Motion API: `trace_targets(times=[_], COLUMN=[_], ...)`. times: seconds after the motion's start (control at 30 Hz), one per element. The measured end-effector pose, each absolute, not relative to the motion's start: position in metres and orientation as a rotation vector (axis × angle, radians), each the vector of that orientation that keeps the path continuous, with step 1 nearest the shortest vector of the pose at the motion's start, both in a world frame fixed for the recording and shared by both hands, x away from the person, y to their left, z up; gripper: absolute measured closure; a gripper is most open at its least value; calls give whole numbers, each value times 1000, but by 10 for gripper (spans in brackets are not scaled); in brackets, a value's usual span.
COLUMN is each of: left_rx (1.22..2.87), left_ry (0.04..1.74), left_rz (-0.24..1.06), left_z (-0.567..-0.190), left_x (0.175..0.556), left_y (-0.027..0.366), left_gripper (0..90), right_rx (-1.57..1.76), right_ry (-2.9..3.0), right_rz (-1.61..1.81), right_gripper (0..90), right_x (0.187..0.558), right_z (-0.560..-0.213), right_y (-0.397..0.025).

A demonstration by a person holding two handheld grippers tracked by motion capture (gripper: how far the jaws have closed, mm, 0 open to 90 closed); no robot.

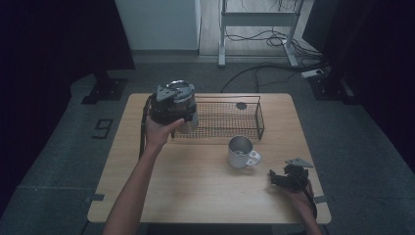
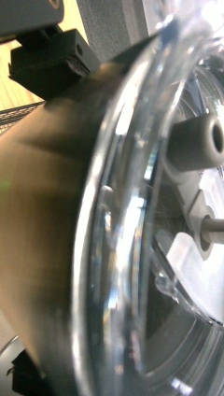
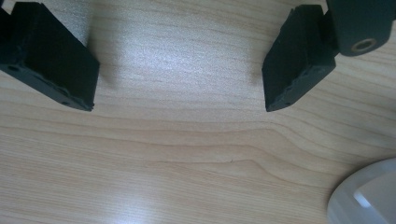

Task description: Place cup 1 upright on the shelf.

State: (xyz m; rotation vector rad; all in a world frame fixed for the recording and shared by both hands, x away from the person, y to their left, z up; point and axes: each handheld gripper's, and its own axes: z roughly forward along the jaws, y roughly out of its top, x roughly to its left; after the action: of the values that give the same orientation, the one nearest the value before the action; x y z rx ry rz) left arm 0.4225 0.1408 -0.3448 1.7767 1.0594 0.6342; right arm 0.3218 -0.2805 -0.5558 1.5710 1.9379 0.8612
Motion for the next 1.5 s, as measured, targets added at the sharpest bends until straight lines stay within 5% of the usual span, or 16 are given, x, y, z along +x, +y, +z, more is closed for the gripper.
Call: trace_targets(times=[1.5], left_rx=[1834], left_ry=[1086], left_rz=[635], left_z=[-357], left_x=[479], left_y=[108], left_gripper=[40], right_rx=[1565], right_ry=[1941], right_rz=[870], right_gripper=[124], right_x=[321], right_z=[-556], right_y=[-280])
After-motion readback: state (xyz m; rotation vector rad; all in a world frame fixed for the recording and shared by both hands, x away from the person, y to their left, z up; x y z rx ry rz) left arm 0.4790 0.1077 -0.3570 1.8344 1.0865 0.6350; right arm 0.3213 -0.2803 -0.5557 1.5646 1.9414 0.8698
